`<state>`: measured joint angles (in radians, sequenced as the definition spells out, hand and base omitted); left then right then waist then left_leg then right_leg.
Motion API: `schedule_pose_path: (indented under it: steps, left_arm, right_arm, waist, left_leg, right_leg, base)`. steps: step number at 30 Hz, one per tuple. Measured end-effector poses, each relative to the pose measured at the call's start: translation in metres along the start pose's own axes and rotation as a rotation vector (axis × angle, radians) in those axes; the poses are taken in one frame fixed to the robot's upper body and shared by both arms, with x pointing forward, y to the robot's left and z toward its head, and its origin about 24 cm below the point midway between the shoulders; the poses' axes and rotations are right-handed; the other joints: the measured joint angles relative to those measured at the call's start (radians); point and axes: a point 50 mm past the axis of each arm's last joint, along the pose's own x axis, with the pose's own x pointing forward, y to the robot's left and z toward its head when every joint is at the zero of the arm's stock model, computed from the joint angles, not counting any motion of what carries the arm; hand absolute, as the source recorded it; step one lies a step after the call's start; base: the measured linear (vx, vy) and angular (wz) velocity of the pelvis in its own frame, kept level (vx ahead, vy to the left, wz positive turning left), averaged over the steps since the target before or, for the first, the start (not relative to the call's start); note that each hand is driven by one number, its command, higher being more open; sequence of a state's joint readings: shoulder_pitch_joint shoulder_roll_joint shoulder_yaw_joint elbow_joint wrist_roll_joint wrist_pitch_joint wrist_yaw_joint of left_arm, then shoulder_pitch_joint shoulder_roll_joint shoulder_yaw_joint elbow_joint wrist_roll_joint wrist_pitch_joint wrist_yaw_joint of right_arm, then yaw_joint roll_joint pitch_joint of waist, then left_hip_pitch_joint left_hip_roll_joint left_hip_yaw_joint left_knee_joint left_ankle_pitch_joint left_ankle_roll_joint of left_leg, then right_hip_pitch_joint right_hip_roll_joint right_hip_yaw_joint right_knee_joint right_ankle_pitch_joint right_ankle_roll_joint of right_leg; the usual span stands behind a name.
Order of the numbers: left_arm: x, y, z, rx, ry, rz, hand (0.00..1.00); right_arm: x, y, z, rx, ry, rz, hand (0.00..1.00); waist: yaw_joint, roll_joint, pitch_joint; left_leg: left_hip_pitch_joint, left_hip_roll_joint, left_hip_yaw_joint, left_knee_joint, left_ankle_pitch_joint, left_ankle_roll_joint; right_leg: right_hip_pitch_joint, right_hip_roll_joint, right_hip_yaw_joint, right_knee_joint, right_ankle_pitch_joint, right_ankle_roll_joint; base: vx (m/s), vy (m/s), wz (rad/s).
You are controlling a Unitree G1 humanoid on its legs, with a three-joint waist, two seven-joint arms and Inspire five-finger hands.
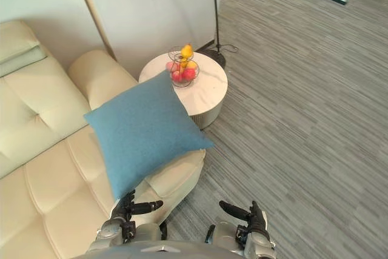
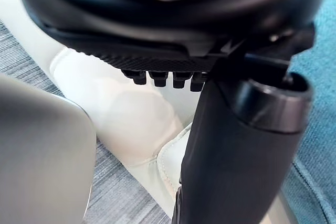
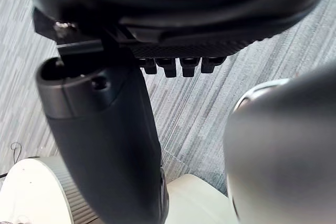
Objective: Pick up cushions and gather them together orderly.
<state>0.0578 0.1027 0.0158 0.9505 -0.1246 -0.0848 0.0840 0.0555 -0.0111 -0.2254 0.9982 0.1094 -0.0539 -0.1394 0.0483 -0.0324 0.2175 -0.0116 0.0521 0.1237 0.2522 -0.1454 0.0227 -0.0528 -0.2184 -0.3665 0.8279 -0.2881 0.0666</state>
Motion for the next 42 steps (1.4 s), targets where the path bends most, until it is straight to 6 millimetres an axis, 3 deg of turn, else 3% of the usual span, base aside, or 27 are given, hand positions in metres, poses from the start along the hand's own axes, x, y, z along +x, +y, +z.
schedule_pose_path:
  steps: [3,4,5,6,10,11,15,16,17,19,20,21,25,30,34,42]
  left_arm:
    - [0.0,-0.002,-0.001,-0.003,0.007,0.0,1.0]
    - [0.0,-0.003,-0.001,-0.006,0.006,0.001,1.0]
    - [0.0,-0.002,-0.002,-0.005,0.008,0.004,1.0]
    - [0.0,0.002,-0.002,0.004,0.013,0.012,1.0]
    - [-0.003,-0.01,-0.01,-0.028,0.031,0.001,1.0]
    - [-0.003,-0.01,-0.01,-0.037,0.031,0.003,1.0]
    - [-0.003,-0.008,-0.006,-0.07,0.014,0.016,1.0]
    - [-0.002,-0.007,-0.003,-0.067,0.003,0.017,1.0]
    - [-0.001,-0.008,-0.001,-0.067,-0.001,0.014,1.0]
    - [-0.002,-0.009,-0.002,-0.067,0.001,0.014,1.0]
    - [-0.002,-0.007,-0.003,-0.066,0.003,0.018,1.0]
    - [-0.003,-0.005,-0.006,-0.07,0.012,0.028,1.0]
    - [-0.004,0.003,-0.011,-0.055,0.024,0.046,1.0]
    - [-0.007,0.007,-0.016,-0.067,0.031,0.062,1.0]
    - [-0.011,0.021,-0.02,-0.102,0.027,0.114,1.0]
    - [-0.016,0.042,-0.021,-0.144,0.007,0.189,1.0]
  right_arm:
    - [0.001,-0.004,0.002,-0.026,-0.009,-0.002,1.0]
    - [0.001,-0.006,0.004,-0.021,-0.014,-0.008,1.0]
    - [0.001,-0.007,0.003,-0.02,-0.013,-0.011,1.0]
    - [0.0,-0.01,-0.001,-0.02,-0.001,-0.019,1.0]
    - [0.001,-0.021,0.002,-0.018,-0.009,-0.057,1.0]
    - [0.0,-0.02,-0.001,-0.014,-0.001,-0.057,1.0]
    - [-0.002,-0.01,0.003,0.021,-0.031,-0.038,1.0]
    - [-0.002,-0.01,0.01,0.041,-0.064,-0.041,1.0]
    - [-0.002,-0.012,0.013,0.043,-0.079,-0.048,1.0]
    - [-0.002,-0.016,0.015,0.042,-0.092,-0.057,1.0]
    - [-0.002,-0.017,0.018,0.041,-0.102,-0.061,1.0]
    - [-0.002,-0.012,0.019,0.048,-0.107,-0.049,1.0]
    - [-0.004,-0.008,0.023,0.055,-0.136,-0.045,1.0]
    - [-0.018,-0.04,0.063,0.057,-0.345,-0.154,1.0]
    - [-0.029,-0.069,0.104,0.005,-0.508,-0.248,1.0]
    - [-0.048,-0.113,0.147,-0.001,-0.675,-0.39,1.0]
  waist:
    - [-0.003,0.021,-0.002]
    - [-0.006,0.02,-0.003]
    - [-0.008,0.014,-0.005]
    - [-0.009,-0.002,-0.014]
    - [-0.001,0.051,-0.038]
    - [-0.001,0.054,-0.04]
    - [0.001,0.051,-0.039]
    - [0.001,0.04,-0.036]
    - [-0.001,0.041,-0.037]
    - [-0.001,0.044,-0.039]
    - [0.006,0.042,-0.037]
    - [0.007,0.033,-0.044]
    - [0.006,0.015,-0.057]
    - [-0.006,0.027,-0.069]
    - [-0.004,0.031,-0.072]
    - [-0.027,0.045,-0.088]
  left_leg:
    - [0.01,0.035,-0.057,-0.013,0.0,-0.028]
    - [0.007,0.044,-0.109,-0.022,0.003,-0.058]
    - [0.0,0.041,-0.133,-0.021,0.003,-0.072]
    - [-0.011,0.029,-0.183,-0.014,-0.001,-0.094]
    - [-0.026,0.078,-0.253,-0.062,0.042,-0.145]
    - [-0.029,0.087,-0.259,-0.074,0.056,-0.149]
    - [-0.076,0.101,-0.218,-0.077,0.106,-0.12]
    - [-0.097,0.108,-0.072,-0.06,0.112,-0.094]
    - [-0.099,0.115,0.032,-0.045,0.111,-0.091]
    - [-0.083,0.123,0.162,-0.042,0.097,-0.081]
    - [-0.075,0.113,0.177,-0.061,0.109,-0.085]
    - [-0.069,0.093,0.168,-0.094,0.123,-0.072]
    - [-0.024,0.041,0.161,-0.206,0.175,-0.049]
    - [0.049,-0.006,0.133,-0.34,0.234,-0.034]
    - [0.063,-0.01,0.133,-0.34,0.234,-0.034]
    - [0.072,-0.005,0.132,-0.345,0.234,-0.037]
  right_leg:
    - [-0.062,0.071,0.095,-0.18,-0.015,-0.001]
    - [-0.089,0.125,0.239,-0.356,0.01,0.023]
    - [-0.087,0.137,0.297,-0.427,0.028,0.032]
    - [-0.069,0.15,0.322,-0.473,0.138,-0.014]
    - [-0.041,0.168,0.168,-0.461,0.094,-0.06]
    - [-0.024,0.172,0.128,-0.472,0.092,-0.063]
    - [0.02,0.165,-0.008,-0.512,0.092,-0.065]
    - [0.024,0.134,-0.069,-0.524,0.088,-0.072]
    - [0.033,0.119,-0.095,-0.533,0.089,-0.072]
    - [0.044,0.1,-0.124,-0.536,0.089,-0.072]
    - [0.048,0.09,-0.125,-0.538,0.095,-0.061]
    - [0.056,0.089,-0.122,-0.562,0.11,-0.044]
    - [0.076,0.079,-0.117,-0.63,0.154,-0.028]
    - [0.11,0.074,-0.074,-0.66,0.167,-0.023]
    - [0.129,0.078,-0.069,-0.676,0.171,-0.016]
    - [0.137,0.088,-0.049,-0.686,0.172,-0.017]
  base:
    - [0.12,-0.157,0.6]
    - [0.17,-0.309,0.88]
    - [0.23,-0.475,1.25]
    - [0.13,-0.305,1.06]
    - [0.12,-0.307,0.99]
    - [0.1,-0.265,1.17]
    - [0.01,-0.147,1.13]
    - [-0.04,0.027,1.05]
    - [-0.03,0.092,1.09]
    - [0.0,0.142,0.6]
    - [-0.01,0.171,0.38]
    - [-0.02,0.165,0.21]
    - [0.01,0.172,0.14]
    - [0.01,0.085,0.18]
    - [0.0,0.0,0.0]
    - [-0.01,-0.005,-0.03]
